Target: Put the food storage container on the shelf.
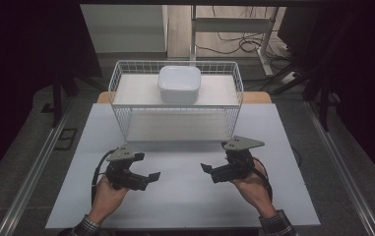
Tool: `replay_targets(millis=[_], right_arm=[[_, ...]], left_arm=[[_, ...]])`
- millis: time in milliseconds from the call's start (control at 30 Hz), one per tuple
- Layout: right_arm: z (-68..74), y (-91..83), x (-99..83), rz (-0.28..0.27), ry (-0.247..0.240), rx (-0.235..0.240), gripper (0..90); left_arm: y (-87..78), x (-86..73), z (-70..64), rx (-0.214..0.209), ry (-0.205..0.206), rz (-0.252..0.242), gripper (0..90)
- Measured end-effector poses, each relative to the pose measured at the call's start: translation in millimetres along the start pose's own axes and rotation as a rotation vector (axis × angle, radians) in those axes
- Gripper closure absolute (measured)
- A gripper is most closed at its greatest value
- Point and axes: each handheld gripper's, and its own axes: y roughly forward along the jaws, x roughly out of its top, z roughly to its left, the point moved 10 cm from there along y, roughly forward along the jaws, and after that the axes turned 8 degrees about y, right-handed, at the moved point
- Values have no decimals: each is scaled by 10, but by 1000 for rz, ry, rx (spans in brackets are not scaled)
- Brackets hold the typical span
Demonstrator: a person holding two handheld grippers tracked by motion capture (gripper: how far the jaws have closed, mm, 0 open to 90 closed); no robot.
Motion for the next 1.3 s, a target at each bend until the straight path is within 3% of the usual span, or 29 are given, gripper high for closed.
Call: replay_targets(millis=[267,700,933,1300], right_arm=[[-30,-32,-219,28,-9,-19,0],[-142,-118,-484,44,29,-36,0],[-221,-157,-649,51,62,-58,0],[-312,-291,-723,41,88,-83,0]], left_arm=[[5,-132,-30,7,-6,9,50],[20,-311,-24,10,-24,37,41],[-41,-471,52,32,-51,62,23],[-200,-633,159,77,-65,69,13]])
